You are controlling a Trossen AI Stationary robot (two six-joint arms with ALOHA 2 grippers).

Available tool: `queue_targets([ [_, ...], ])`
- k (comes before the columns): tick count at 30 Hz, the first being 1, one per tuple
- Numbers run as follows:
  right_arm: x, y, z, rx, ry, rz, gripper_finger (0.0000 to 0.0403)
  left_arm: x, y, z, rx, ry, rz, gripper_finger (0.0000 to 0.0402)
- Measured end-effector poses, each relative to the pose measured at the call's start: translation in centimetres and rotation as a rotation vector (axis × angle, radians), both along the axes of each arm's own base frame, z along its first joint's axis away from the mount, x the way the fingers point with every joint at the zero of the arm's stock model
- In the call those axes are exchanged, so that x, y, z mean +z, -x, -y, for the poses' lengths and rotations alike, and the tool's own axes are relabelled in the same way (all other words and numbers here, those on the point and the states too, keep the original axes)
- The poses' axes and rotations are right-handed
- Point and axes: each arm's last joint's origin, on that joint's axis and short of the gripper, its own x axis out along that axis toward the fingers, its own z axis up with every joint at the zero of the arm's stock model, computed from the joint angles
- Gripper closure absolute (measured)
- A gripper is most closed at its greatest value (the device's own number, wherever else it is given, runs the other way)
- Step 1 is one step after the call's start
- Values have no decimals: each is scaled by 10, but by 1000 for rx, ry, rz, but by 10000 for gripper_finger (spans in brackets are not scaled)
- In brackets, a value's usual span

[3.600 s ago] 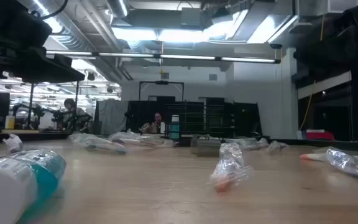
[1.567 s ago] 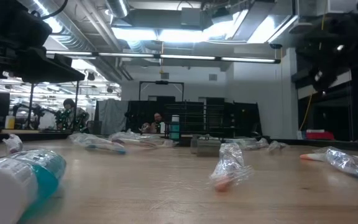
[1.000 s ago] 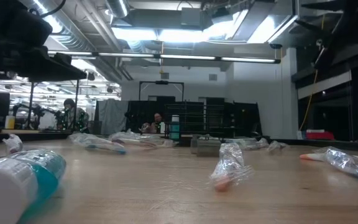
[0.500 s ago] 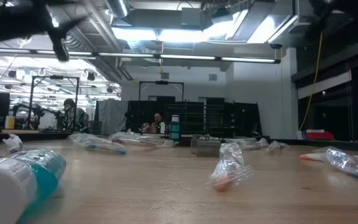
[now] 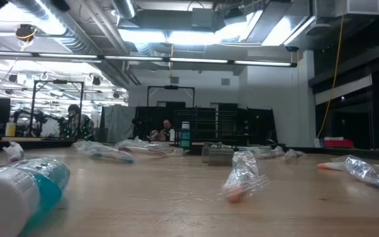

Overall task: Pick & Place toothbrushing station
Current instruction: Put the top mouthwash into the middle section of the mesh organizer

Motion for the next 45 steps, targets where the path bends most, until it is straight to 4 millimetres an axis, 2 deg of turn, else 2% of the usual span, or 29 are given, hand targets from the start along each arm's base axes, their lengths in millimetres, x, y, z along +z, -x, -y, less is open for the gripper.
queue_targets([
  [5,43,14,3,30,90,-105,264,34,-4,2,64,-122,-10,294],
  [9,61,30,9,11,97,-397,264,59,-17,3,131,-191,-63,294],
  [13,68,43,16,-51,36,-590,264,73,-31,3,176,-231,-98,294],
  [18,61,43,18,-102,-79,-698,264,80,-44,6,129,-329,-120,294],
  [22,62,37,17,-106,-114,-697,264,82,-50,10,38,-388,-98,294],
  [30,79,22,12,-93,-128,-522,264,89,-48,7,-99,-170,33,294],
  [36,75,10,9,-122,-144,-545,264,92,-42,6,-97,-139,85,294],
  [40,75,-2,5,-120,-148,-534,264,92,-43,9,-95,-233,82,294],
  [45,88,-8,3,-114,-105,-384,264,90,-46,14,-134,-366,82,293],
])
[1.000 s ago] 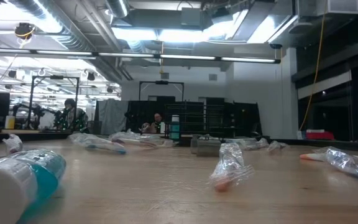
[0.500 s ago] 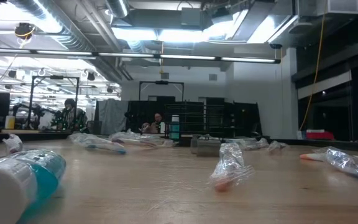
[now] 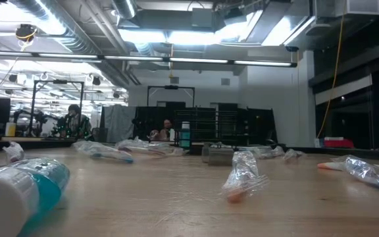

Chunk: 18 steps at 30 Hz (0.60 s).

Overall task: Pick & Place toothbrushing station
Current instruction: Put the top mouthwash into the middle section of the mesh organizer

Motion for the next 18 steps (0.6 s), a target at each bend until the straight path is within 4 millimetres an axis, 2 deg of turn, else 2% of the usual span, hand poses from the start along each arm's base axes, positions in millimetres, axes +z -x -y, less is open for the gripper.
queue_targets([
  [4,5,3,-2,17,23,53,264,0,0,2,6,-5,4,293],
  [18,6,5,-4,9,40,57,264,-2,-6,0,61,68,-39,287],
])
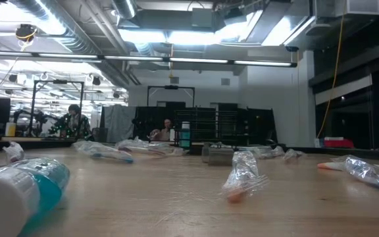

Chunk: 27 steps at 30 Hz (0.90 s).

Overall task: Pick & Place toothbrushing station
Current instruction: Put the top mouthwash into the middle section of the mesh organizer

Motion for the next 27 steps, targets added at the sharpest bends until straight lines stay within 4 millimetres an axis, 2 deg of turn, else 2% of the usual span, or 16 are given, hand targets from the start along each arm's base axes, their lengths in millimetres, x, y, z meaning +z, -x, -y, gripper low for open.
queue_targets([
  [4,-1,0,0,-9,-1,-6,264,10,-7,-3,8,75,-53,287],
  [7,-4,-1,2,-85,-6,-50,264,27,-12,-7,60,90,-143,282],
  [11,-17,-7,4,-182,7,-170,264,60,-16,-9,382,-34,-508,283],
  [14,-25,-16,6,-225,43,-233,264,87,-17,-13,665,-54,-769,290],
  [19,-36,-35,6,-240,179,-339,264,124,-18,-17,1048,-124,-1017,299],
  [23,-42,-57,9,-214,290,-520,264,139,-28,-17,1102,-187,-1084,285],
  [27,-53,-85,18,-150,398,-737,264,142,-34,-16,1073,-178,-1100,253],
])
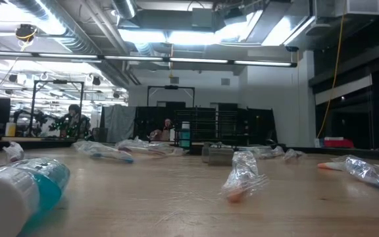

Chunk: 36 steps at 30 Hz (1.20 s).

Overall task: Pick & Place toothbrushing station
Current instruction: Put the top mouthwash into the middle section of the mesh organizer

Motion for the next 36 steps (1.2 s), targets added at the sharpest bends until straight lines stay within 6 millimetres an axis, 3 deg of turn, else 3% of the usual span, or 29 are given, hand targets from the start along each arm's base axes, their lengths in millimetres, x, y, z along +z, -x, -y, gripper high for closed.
queue_targets([
  [6,-21,-39,33,34,25,-280,264,-3,2,2,2,120,79,184],
  [11,-45,-66,72,92,64,-382,264,-3,6,8,87,131,110,142],
  [15,-67,-89,113,66,97,-385,264,0,16,10,174,121,140,136],
  [19,-84,-109,160,28,44,-276,264,3,30,12,185,98,143,140],
  [25,-124,-119,217,-50,-81,-285,264,8,53,13,128,80,141,148],
  [29,-144,-123,232,-26,-69,-317,264,9,63,13,95,48,117,146],
  [36,-142,-136,234,61,94,-220,264,11,74,11,48,51,131,141],
])
